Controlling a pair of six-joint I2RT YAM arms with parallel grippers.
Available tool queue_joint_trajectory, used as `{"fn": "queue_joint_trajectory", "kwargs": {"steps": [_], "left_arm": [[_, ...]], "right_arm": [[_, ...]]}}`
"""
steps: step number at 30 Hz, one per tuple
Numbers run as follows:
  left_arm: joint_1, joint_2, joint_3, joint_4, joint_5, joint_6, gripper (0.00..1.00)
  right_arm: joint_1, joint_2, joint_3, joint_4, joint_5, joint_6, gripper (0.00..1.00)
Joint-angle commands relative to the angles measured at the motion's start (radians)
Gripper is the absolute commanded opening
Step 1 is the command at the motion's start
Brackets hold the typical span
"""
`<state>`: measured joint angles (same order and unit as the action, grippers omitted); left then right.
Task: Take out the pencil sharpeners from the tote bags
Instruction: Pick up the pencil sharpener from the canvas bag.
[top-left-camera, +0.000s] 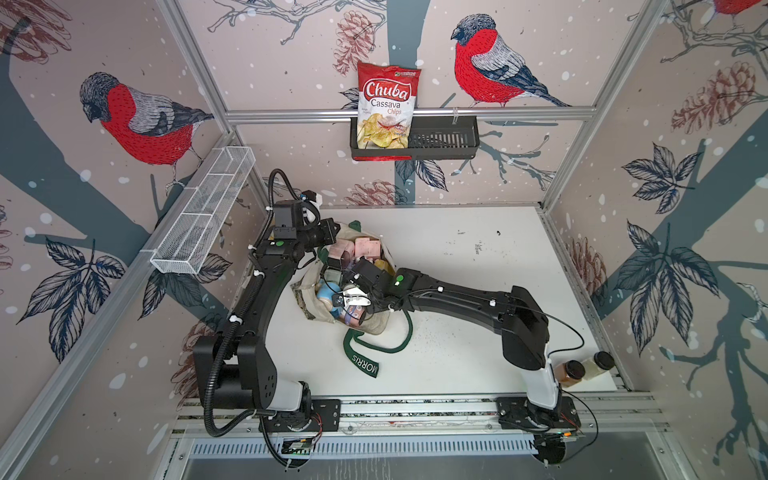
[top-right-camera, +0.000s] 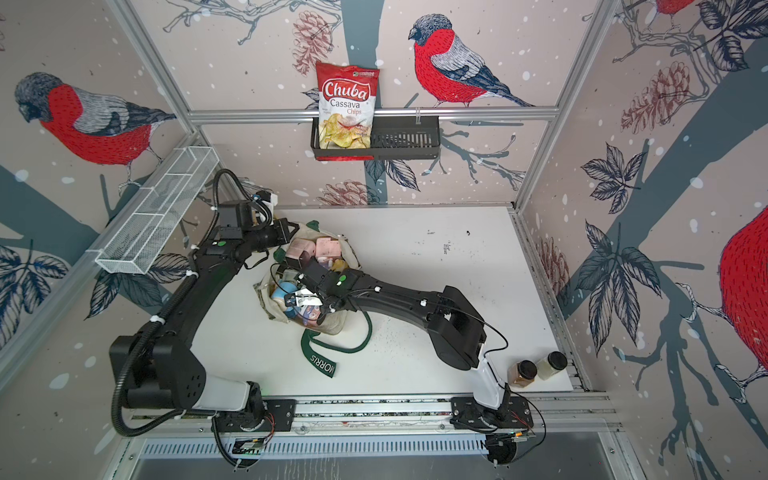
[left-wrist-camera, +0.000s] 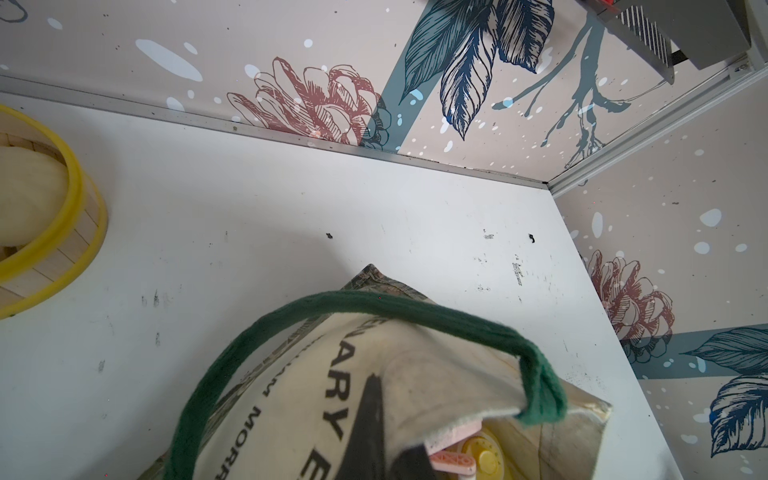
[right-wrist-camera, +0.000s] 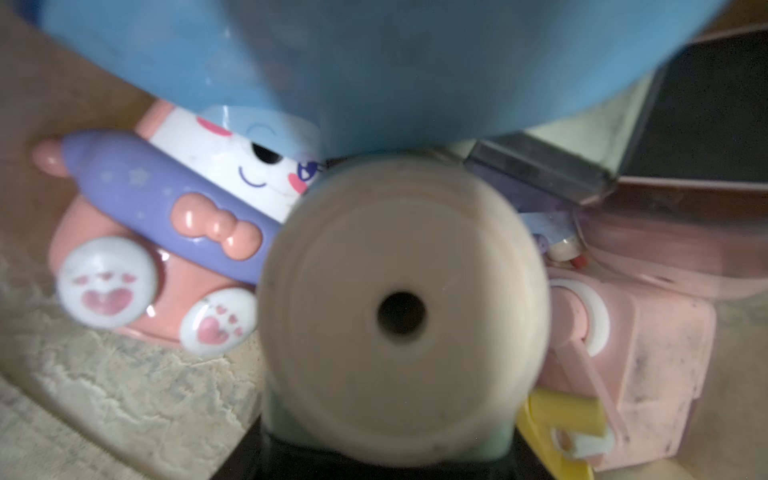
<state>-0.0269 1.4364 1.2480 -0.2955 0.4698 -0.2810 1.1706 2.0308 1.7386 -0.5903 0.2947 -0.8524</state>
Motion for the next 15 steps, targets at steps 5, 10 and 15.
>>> {"fn": "queue_joint_trajectory", "kwargs": {"steps": [5,10,15], "left_arm": [[0.001,-0.008,0.009,0.071,0.021,0.013,0.0],[0.001,-0.007,0.009,0.07,0.021,0.012,0.0],[0.0,-0.005,0.011,0.067,0.017,0.011,0.0]], "right_arm": [[-0.006,-0.095,-0.079,0.105,-0.179,0.093,0.44],[-0.022,-0.2,-0.165,0.202,-0.276,0.144,0.43],[-0.068,-0.326,-0.269,0.325,-0.404,0.234,0.43]]}}
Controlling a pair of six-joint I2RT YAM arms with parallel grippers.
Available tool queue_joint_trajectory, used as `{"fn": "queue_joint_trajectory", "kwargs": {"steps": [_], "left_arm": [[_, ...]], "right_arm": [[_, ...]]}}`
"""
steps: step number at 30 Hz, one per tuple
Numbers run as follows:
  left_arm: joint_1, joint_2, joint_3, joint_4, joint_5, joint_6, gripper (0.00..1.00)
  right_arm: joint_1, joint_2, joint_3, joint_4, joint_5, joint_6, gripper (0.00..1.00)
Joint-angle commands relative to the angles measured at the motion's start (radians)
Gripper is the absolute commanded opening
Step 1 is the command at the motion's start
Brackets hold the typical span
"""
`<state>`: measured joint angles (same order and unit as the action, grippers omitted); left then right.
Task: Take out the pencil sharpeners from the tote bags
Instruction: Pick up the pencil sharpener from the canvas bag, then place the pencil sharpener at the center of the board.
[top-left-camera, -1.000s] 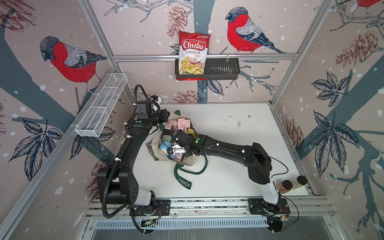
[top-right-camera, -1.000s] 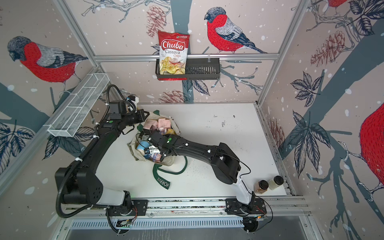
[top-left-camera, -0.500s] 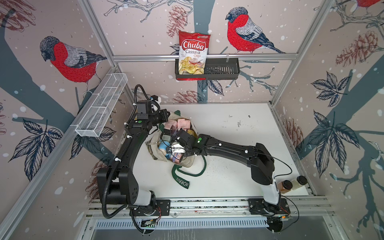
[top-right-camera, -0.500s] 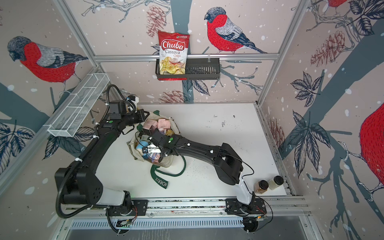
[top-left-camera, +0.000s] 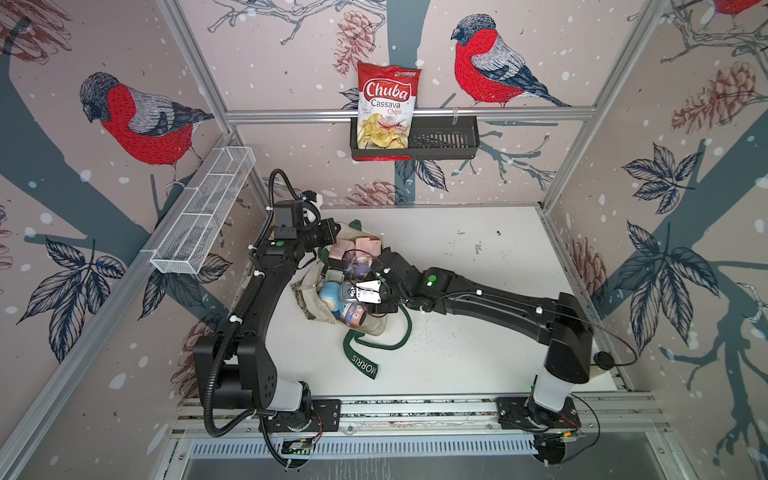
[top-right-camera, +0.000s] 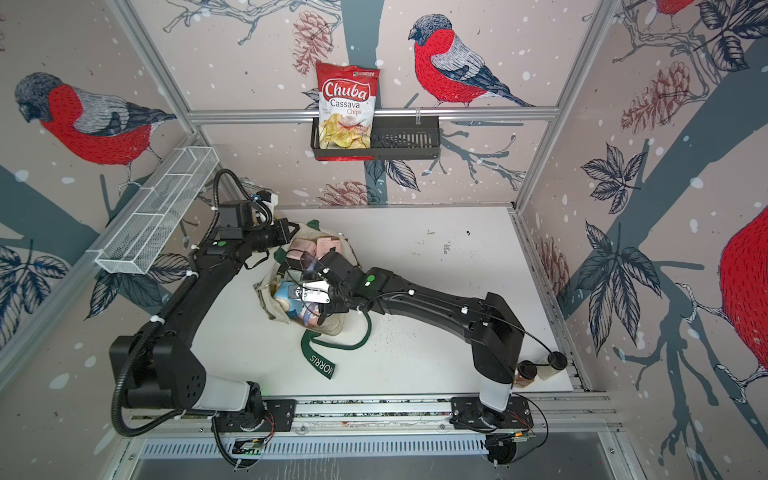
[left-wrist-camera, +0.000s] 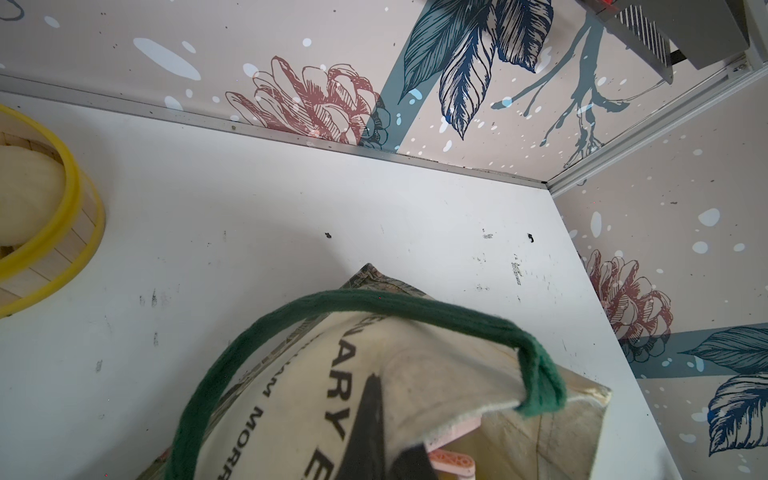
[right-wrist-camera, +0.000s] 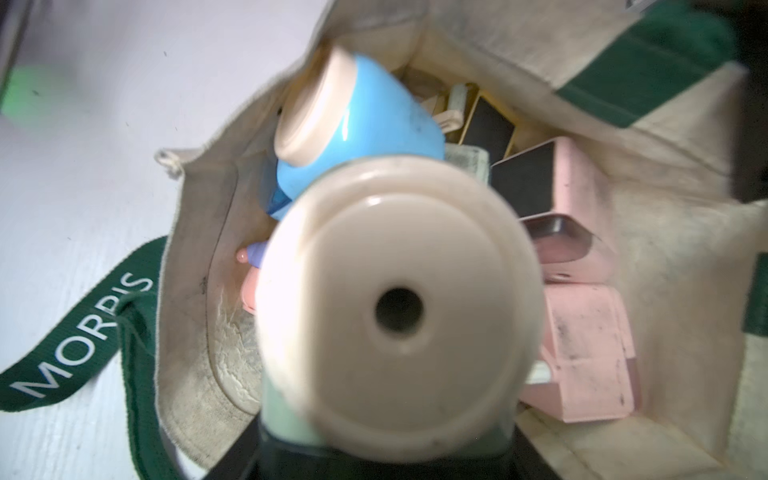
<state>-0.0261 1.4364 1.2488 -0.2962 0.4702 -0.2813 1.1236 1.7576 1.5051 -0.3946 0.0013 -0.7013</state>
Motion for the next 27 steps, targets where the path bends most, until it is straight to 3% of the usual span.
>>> {"fn": "queue_joint_trajectory", "kwargs": {"steps": [1,10,15,19,27], "left_arm": [[-0.001,-0.005,0.01,0.066,0.016,0.013,0.0],[0.0,-0.004,0.01,0.064,0.014,0.011,0.0],[-0.001,-0.003,0.011,0.064,0.013,0.01,0.0],[-0.001,0.0,0.012,0.064,0.022,0.005,0.0],[0.0,0.004,0.009,0.063,0.019,0.004,0.0]], "right_arm": [[-0.037,-0.083,-0.071,0.166,-0.141,0.109,0.43],[-0.236,-0.381,-0.45,0.586,-0.271,0.392,0.41],[-0.267,-0.454,-0.624,0.703,-0.292,0.43,0.4],[-0.207,-0.416,-0.653,0.787,-0.309,0.459,0.42],[-0.117,-0.128,-0.48,0.926,-0.237,0.592,0.42]]}}
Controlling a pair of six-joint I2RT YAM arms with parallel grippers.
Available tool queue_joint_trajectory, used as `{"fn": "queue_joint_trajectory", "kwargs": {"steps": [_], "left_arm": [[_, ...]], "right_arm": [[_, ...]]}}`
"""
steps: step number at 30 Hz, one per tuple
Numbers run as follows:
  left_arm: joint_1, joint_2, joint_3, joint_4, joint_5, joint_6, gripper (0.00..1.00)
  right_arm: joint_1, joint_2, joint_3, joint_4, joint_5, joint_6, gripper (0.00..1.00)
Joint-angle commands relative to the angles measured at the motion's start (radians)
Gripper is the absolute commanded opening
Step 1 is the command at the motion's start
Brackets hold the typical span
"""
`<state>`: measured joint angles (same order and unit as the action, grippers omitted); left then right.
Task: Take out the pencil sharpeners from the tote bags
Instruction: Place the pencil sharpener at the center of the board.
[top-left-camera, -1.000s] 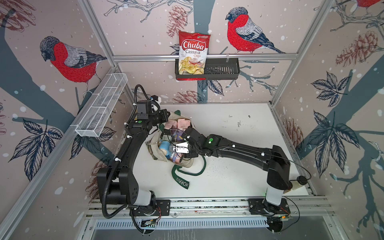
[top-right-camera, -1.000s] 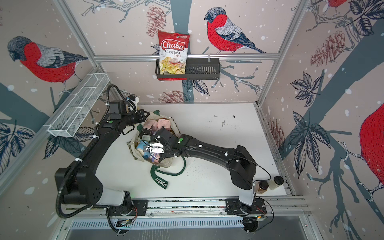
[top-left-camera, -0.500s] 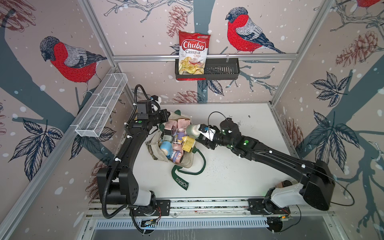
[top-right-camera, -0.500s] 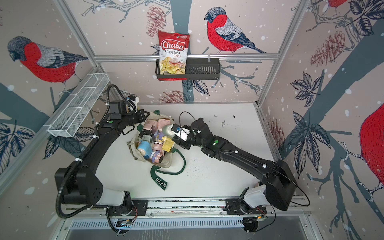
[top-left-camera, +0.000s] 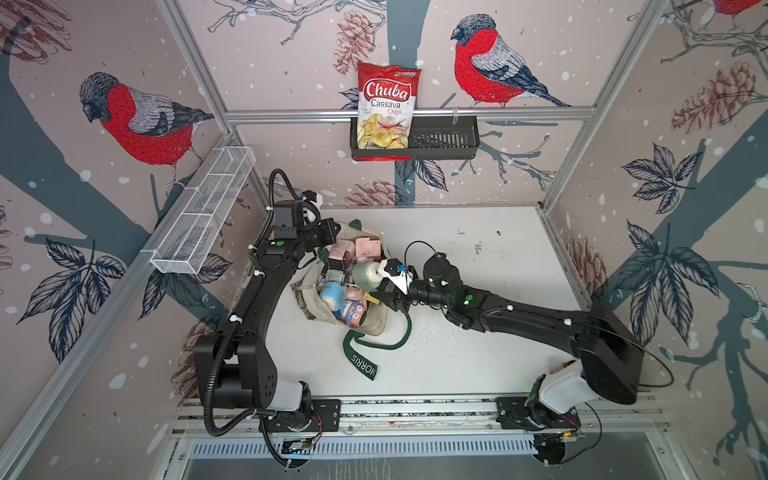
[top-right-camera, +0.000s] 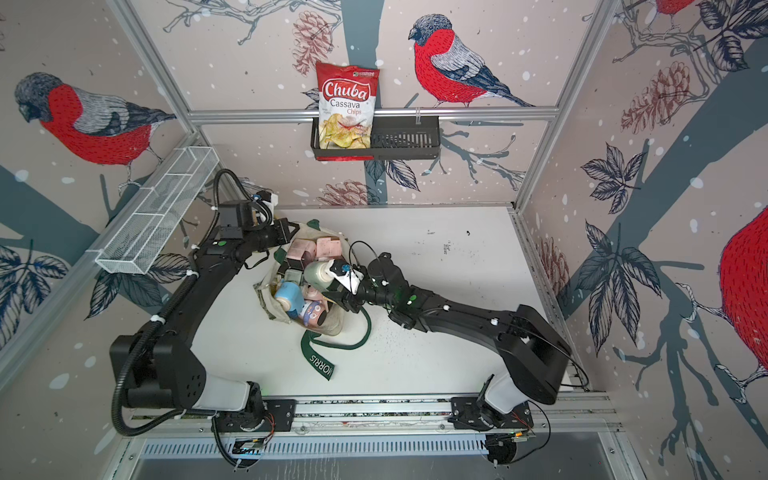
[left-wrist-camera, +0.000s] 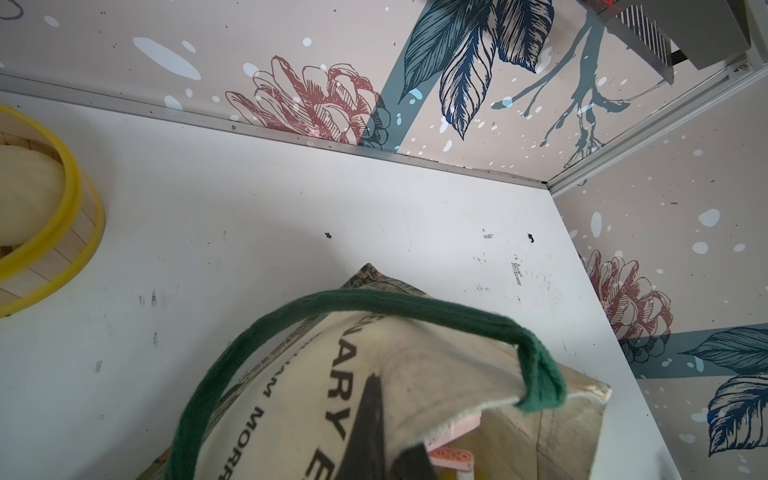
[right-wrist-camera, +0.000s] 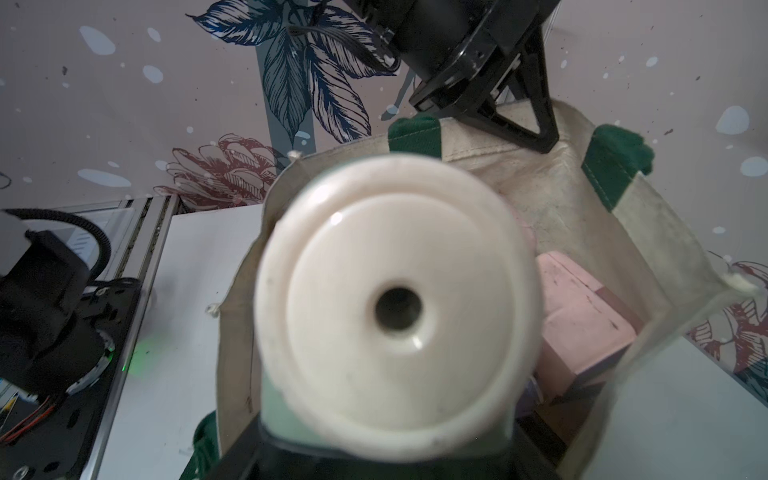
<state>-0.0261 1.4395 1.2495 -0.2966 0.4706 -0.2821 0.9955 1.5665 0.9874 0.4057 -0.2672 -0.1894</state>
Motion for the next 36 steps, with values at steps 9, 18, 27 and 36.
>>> {"fn": "queue_joint_trajectory", "kwargs": {"steps": [9,18,27,36], "left_arm": [[0.0,0.001,0.01,0.061,0.02,0.008,0.0],[0.001,0.009,0.014,0.053,0.008,0.003,0.0],[0.0,0.013,0.013,0.052,0.005,0.003,0.0],[0.002,0.016,0.016,0.049,0.002,0.009,0.0]], "right_arm": [[0.033,0.252,0.133,0.195,0.046,0.098,0.41],[-0.076,0.013,-0.057,0.326,0.114,0.112,0.41],[-0.355,-0.009,-0.197,0.472,0.303,0.271,0.43],[-0.409,0.342,0.003,0.525,0.343,0.291,0.45]]}}
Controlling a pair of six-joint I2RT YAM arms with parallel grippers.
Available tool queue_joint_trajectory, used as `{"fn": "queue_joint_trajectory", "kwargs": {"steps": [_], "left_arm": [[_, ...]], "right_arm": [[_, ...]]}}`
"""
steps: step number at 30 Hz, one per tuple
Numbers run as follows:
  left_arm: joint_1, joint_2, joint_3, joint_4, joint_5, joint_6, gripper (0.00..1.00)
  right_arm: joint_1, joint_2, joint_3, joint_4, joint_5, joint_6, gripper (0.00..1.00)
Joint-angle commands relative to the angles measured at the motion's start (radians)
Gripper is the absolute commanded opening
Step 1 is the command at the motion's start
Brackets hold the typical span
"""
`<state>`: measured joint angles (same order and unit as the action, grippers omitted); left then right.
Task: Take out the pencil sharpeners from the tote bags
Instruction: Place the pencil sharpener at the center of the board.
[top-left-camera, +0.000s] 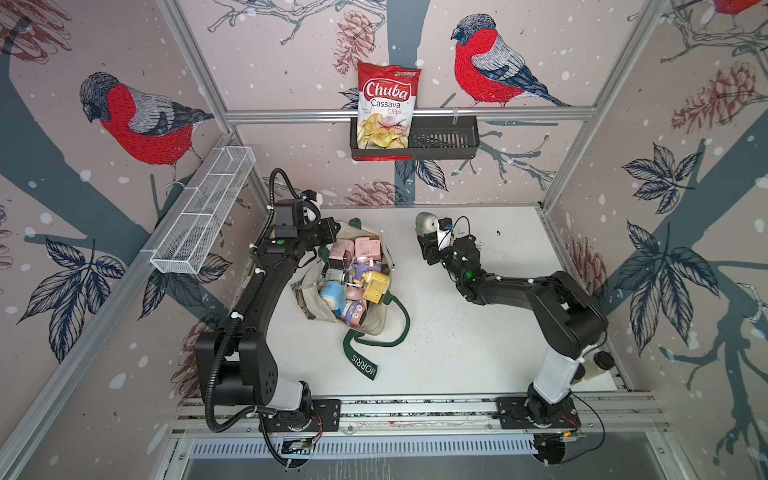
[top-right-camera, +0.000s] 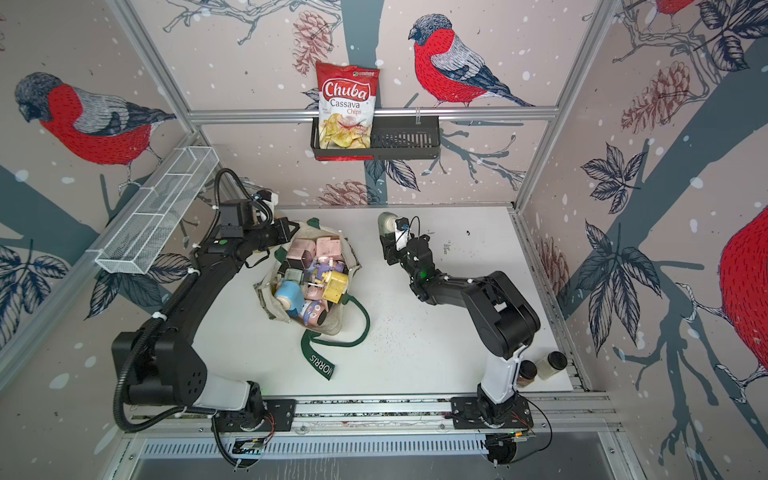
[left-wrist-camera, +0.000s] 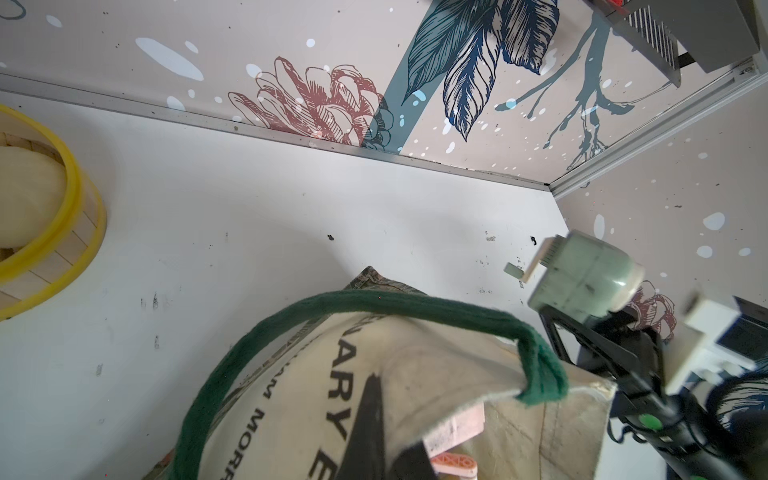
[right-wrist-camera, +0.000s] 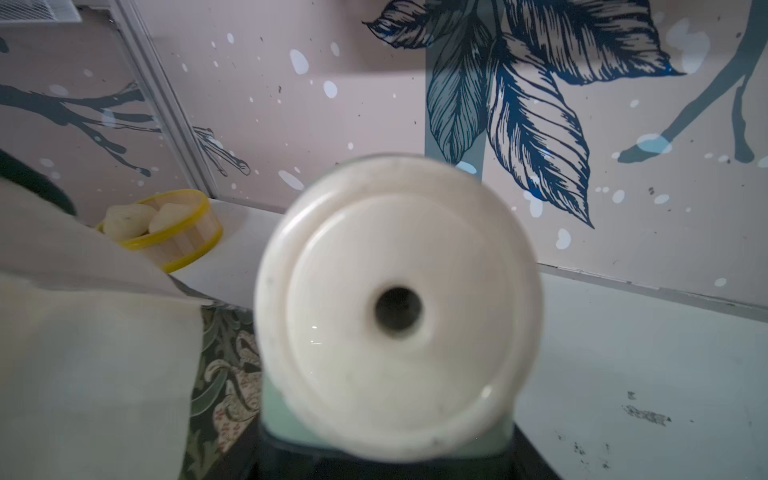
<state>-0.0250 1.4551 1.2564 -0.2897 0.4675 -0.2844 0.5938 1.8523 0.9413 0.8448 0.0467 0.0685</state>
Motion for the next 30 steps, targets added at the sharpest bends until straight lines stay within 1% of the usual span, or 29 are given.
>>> {"fn": "queue_joint_trajectory", "kwargs": {"steps": [1,5,7,9,11,15,18,24,30], "left_arm": [[0.0,0.002,0.008,0.042,0.006,0.011,0.0],[0.0,0.005,0.011,0.039,0.007,0.01,0.0],[0.002,0.005,0.012,0.038,0.009,0.009,0.0],[0.002,0.005,0.011,0.039,0.011,0.01,0.0],[0.002,0.006,0.013,0.037,0.013,0.007,0.0],[0.001,0.004,0.012,0.04,0.018,0.005,0.0],[0.003,0.005,0.012,0.039,0.019,0.006,0.0],[0.003,0.007,0.015,0.035,0.018,0.005,0.0],[0.002,0.007,0.015,0.034,0.018,0.008,0.0]], "right_arm": [[-0.009,0.082,0.068,0.085,0.026,0.034,0.45],[-0.014,0.175,0.124,0.075,0.036,0.058,0.45],[-0.014,0.202,0.136,0.061,0.052,0.076,0.48],[-0.011,0.225,0.152,0.033,0.076,0.103,0.49],[-0.017,0.249,0.185,-0.013,0.072,0.126,0.5],[-0.02,0.278,0.279,-0.185,0.099,0.178,0.51],[-0.019,0.303,0.358,-0.324,0.096,0.202,0.51],[-0.016,0.332,0.428,-0.479,0.094,0.26,0.54],[-0.002,0.378,0.499,-0.616,0.104,0.275,0.57]]}}
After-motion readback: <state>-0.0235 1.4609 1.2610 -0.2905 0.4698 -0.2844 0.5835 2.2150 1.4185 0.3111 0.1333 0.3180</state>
